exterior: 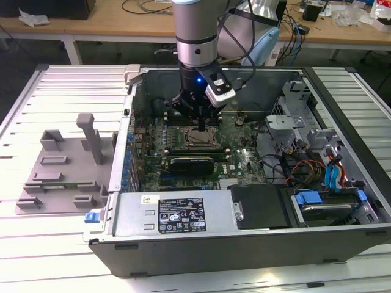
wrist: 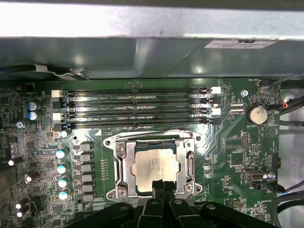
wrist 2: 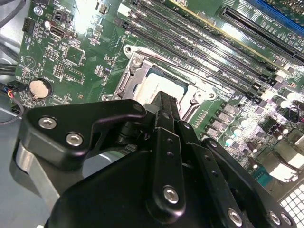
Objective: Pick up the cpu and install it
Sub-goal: 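Install the second cpu locking lever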
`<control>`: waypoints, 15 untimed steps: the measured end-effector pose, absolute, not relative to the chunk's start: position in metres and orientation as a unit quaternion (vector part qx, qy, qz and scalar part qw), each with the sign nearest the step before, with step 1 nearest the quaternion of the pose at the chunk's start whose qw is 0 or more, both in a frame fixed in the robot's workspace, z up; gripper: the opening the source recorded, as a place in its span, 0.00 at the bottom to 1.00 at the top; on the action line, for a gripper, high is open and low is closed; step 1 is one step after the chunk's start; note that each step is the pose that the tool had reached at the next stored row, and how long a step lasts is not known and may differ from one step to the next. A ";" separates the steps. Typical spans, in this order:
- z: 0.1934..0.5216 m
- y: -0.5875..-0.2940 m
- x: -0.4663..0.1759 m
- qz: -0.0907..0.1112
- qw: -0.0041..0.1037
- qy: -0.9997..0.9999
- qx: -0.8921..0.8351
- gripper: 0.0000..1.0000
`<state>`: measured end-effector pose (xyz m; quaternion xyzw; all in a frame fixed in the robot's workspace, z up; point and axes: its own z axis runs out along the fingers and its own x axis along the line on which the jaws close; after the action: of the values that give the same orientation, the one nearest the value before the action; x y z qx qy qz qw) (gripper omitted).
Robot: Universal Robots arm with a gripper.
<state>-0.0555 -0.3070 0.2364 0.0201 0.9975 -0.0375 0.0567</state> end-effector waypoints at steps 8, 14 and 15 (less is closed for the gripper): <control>0.239 -0.307 -0.055 -0.038 0.057 0.997 0.020 0.11; 0.240 -0.308 -0.055 -0.038 0.057 0.997 0.020 0.11; 0.240 -0.308 -0.055 -0.038 0.056 0.998 0.020 0.11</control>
<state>-0.0554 -0.3083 0.2396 0.0200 0.9975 -0.0376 0.0564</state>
